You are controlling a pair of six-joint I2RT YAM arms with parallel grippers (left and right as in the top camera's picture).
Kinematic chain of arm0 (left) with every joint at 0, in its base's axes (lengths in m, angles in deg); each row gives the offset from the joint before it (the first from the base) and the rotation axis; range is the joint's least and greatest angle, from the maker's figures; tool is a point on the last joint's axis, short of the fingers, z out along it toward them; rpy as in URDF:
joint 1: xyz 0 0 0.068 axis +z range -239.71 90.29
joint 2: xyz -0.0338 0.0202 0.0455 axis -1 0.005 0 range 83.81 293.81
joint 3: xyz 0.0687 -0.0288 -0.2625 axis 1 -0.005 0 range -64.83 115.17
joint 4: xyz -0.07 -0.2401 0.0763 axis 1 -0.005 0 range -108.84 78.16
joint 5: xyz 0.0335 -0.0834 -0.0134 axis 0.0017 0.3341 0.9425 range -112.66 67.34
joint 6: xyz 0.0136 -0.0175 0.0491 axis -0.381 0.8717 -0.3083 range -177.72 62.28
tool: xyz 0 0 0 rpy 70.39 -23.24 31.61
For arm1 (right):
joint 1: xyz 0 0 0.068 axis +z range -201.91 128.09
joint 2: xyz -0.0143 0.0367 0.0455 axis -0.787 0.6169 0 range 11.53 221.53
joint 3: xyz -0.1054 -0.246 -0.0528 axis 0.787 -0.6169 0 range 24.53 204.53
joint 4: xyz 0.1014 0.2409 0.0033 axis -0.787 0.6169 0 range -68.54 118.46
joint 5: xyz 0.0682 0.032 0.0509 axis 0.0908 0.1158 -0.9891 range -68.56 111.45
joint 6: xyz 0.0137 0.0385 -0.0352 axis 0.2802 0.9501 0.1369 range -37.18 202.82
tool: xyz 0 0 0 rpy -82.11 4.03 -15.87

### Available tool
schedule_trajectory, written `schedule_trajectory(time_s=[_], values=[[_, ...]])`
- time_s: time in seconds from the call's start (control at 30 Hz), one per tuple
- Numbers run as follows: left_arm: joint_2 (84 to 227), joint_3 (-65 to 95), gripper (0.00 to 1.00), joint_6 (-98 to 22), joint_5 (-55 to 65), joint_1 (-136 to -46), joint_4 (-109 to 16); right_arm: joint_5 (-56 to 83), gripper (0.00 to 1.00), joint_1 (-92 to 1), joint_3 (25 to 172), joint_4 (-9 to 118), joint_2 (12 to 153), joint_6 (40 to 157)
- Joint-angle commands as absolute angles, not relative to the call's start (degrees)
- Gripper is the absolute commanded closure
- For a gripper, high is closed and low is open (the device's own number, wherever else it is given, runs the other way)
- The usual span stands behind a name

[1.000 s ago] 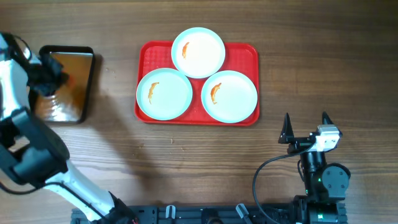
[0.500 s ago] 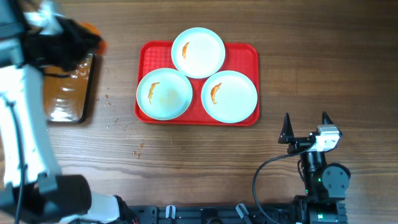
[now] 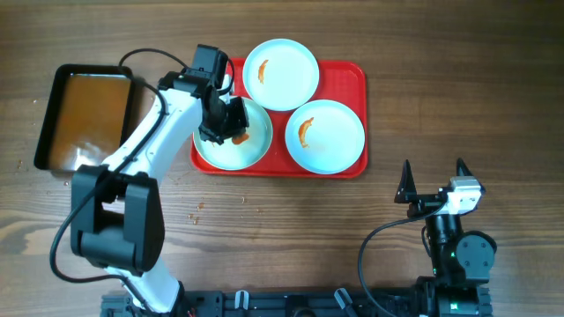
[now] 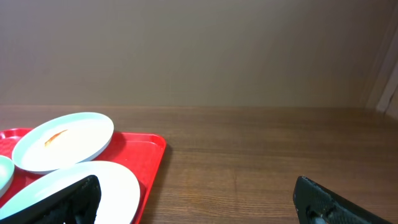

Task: Clean dirty plates on tray and stack at the side
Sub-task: 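Carry the sponge with the left gripper onto the left plate, then reach the right gripper to the top plate's rim and grasp it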

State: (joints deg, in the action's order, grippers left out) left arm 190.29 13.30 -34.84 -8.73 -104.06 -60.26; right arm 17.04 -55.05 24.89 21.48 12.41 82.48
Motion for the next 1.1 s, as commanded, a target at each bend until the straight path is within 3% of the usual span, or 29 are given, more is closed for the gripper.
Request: schedule_trajectory(time_s=[0.0, 0.03, 0.23, 0.3, 0.37, 0.4, 0.47, 0.5, 0.63, 0.73, 0.87, 0.97, 1.03, 1.07], values=[[190.5, 13.2, 0.68, -34.8, -9.9, -104.1, -58.9, 17.8, 0.0, -54.9, 24.8, 21.4, 12.1, 81.7], [190.5, 13.2, 0.59, -34.8, -9.9, -104.1, -59.1, 17.8, 0.0, -54.9, 24.8, 21.4, 12.1, 81.7], [189.2, 13.7, 0.56, -35.0, -9.9, -103.9, -60.8, 17.8, 0.0, -54.9, 24.8, 21.4, 12.1, 81.7], [187.0, 16.6, 0.77, -35.0, -10.0, -103.3, -64.3, 17.8, 0.0, -54.9, 24.8, 21.4, 12.1, 81.7], [183.5, 20.4, 0.8, -35.0, -10.0, -102.1, -67.1, 17.8, 0.0, -54.9, 24.8, 21.4, 12.1, 81.7], [181.7, 21.7, 0.69, -35.0, -10.0, -101.3, -67.5, 17.8, 0.0, -54.9, 24.8, 21.4, 12.1, 81.7], [177.0, 22.9, 0.11, -34.7, -10.0, -99.1, -67.1, 17.8, 0.0, -54.9, 24.8, 21.4, 12.1, 81.7], [175.0, 22.9, 0.0, -33.7, -10.4, -97.7, -67.5, 17.8, 0.0, -54.9, 24.8, 21.4, 12.1, 81.7], [173.0, 22.5, 0.0, -22.8, -14.6, -91.0, -73.9, 17.8, 0.0, -54.9, 24.8, 21.4, 12.1, 81.7], [173.1, 19.5, 0.0, -22.5, -14.7, -88.8, -74.7, 16.8, 0.0, -54.9, 24.8, 16.7, 12.1, 81.1], [173.1, 14.4, 0.0, -22.5, -14.7, -88.8, -73.1, -5.8, 0.0, -54.9, 24.8, 6.1, 12.1, 106.1], [173.1, 11.9, 0.0, -22.5, -14.6, -88.8, -71.6, -8.2, 0.0, -54.9, 24.8, -1.1, 12.1, 130.9], [173.1, 11.2, 0.0, -22.5, -14.6, -88.8, -71.9, -8.2, 0.0, -54.9, 24.8, -14.1, 12.1, 147.5], [173.1, 11.2, 0.0, -22.5, -14.6, -88.8, -72.2, -8.2, 0.01, -54.9, 24.9, -19.9, 12.1, 148.8]])
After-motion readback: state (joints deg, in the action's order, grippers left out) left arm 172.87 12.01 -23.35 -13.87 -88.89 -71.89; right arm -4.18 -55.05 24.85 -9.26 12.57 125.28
